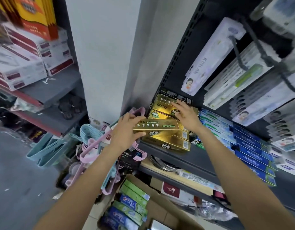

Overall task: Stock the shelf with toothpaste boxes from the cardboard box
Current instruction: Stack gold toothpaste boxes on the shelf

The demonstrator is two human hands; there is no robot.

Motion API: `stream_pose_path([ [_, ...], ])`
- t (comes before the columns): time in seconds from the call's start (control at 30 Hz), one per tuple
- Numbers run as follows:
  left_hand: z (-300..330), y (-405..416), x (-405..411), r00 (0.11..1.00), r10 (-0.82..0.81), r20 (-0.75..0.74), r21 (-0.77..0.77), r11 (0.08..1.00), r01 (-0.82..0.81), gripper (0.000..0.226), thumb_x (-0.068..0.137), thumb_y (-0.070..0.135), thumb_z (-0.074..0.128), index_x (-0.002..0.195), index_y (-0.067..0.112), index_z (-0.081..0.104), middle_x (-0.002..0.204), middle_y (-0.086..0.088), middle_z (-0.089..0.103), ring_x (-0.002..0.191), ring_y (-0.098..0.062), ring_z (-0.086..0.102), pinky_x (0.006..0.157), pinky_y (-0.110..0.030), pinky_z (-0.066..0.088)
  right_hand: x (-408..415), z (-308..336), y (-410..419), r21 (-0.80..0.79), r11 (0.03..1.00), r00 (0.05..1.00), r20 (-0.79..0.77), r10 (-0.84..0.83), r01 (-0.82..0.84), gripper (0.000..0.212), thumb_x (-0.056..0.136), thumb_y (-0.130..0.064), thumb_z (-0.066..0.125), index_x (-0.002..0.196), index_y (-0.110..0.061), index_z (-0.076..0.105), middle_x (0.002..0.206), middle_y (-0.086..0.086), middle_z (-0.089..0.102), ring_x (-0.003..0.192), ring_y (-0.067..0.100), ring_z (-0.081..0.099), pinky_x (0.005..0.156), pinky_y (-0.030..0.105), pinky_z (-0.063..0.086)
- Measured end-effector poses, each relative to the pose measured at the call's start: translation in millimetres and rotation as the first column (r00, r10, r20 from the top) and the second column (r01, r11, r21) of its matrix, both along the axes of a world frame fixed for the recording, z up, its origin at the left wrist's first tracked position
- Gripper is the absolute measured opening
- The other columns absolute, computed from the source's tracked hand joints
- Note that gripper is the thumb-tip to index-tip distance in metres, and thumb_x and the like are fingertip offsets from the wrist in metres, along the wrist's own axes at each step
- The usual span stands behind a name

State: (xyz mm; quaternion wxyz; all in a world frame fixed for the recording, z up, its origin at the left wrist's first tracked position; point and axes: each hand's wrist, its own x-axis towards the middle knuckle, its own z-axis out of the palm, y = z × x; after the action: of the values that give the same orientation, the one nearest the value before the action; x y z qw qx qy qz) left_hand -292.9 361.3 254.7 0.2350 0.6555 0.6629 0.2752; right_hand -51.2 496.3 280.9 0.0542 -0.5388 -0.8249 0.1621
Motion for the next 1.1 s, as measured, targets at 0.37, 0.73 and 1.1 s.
stream_pose_path([
  [0.37, 9.3, 79.5, 37.3, 0.999, -0.044, 0.027, 0.024, 0.999, 0.043, 0.059, 0.079, 0.032, 0.073, 0.132, 0.033, 0.046, 0.129, -0.005, 0.043, 0.121, -0.023, 0.045, 0.100, -0.039, 0.045, 3.9, 7.0, -56.5, 0.160, 0.952, 0.965, -0.068, -0.253, 0.260, 0.046, 0.090, -0.032, 0.060, 0.134, -0.025, 0.047, 0.145, 0.009, 0.034, 0.128, 0.027, 0.042, 0.104, 0.037, 0.037],
  [0.73, 0.2, 147.5, 72.1, 0.906, 0.115, 0.407, -0.078, 0.993, -0.091, 0.063, 0.082, 0.016, 0.071, 0.138, 0.016, 0.042, 0.134, -0.004, 0.053, 0.124, -0.021, 0.051, 0.105, -0.030, 0.036, 9.8, -7.6, -20.4, 0.151, 0.877, 0.889, -0.114, -0.443, 0.456, 0.064, 0.087, -0.006, 0.060, 0.144, -0.017, 0.034, 0.152, 0.010, 0.022, 0.133, 0.029, 0.037, 0.106, 0.041, 0.041],
  [1.1, -1.9, 148.6, 70.7, 0.884, 0.095, 0.458, 0.055, 0.989, -0.135, 0.051, 0.083, 0.000, 0.065, 0.129, 0.017, 0.052, 0.125, -0.002, 0.061, 0.117, -0.017, 0.056, 0.102, -0.029, 0.041, 4.8, -18.6, -34.3, 0.198, 0.827, 0.838, -0.288, -0.464, 0.526, 0.052, 0.085, 0.000, 0.059, 0.134, -0.010, 0.043, 0.142, 0.015, 0.027, 0.113, 0.032, 0.052, 0.093, 0.034, 0.046],
])
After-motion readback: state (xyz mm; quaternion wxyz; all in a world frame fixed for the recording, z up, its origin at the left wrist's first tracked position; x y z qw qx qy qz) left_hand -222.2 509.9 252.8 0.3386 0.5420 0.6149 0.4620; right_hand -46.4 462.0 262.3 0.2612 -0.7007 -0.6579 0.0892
